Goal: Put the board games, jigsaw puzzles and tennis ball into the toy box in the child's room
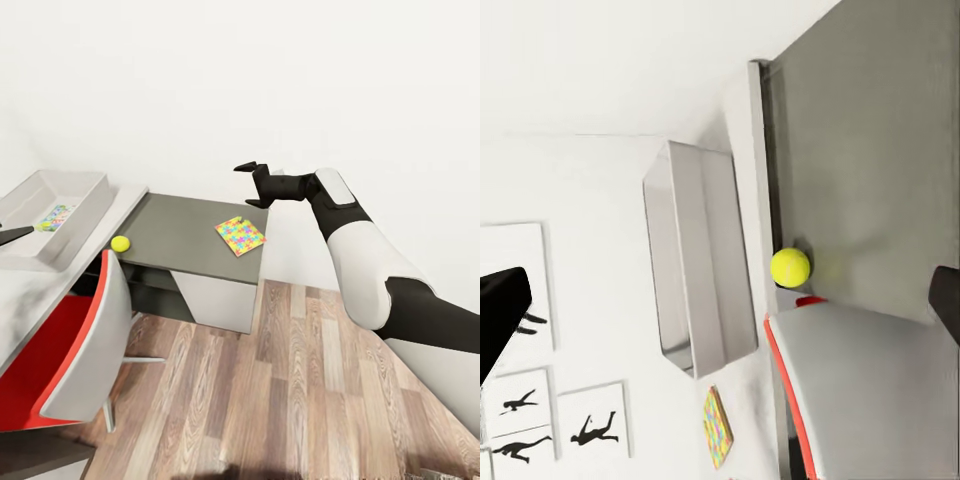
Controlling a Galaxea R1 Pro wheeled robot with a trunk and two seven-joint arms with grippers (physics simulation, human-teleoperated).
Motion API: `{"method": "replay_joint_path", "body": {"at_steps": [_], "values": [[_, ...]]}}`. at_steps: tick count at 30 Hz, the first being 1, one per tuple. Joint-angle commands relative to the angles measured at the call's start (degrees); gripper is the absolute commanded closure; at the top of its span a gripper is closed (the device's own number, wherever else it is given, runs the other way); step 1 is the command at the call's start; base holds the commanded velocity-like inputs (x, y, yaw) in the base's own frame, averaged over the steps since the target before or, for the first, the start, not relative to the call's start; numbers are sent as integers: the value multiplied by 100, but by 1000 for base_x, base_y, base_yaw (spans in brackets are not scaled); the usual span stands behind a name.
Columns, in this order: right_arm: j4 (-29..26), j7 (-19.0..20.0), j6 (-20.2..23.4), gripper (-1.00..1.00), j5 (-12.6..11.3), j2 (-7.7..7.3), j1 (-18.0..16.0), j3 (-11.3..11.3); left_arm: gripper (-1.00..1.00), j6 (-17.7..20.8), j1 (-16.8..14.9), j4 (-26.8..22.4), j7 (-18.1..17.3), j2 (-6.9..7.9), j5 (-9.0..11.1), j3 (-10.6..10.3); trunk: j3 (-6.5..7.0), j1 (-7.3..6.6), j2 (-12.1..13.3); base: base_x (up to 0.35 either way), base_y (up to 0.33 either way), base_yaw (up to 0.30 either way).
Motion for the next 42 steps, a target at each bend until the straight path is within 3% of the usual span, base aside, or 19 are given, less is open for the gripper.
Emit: {"method": "replay_joint_path", "body": {"at_steps": [1,42], "values": [[-3,-60,19,-100,-40,9,-6,-41,-100,61,-1,0,-22,5,-1,0,-6,1,-5,0,0,-280],[-15,-59,27,-100,-15,9,13,-49,-100,61,4,0,-22,7,-6,0,-6,1,-5,-19,0,-280]]}}
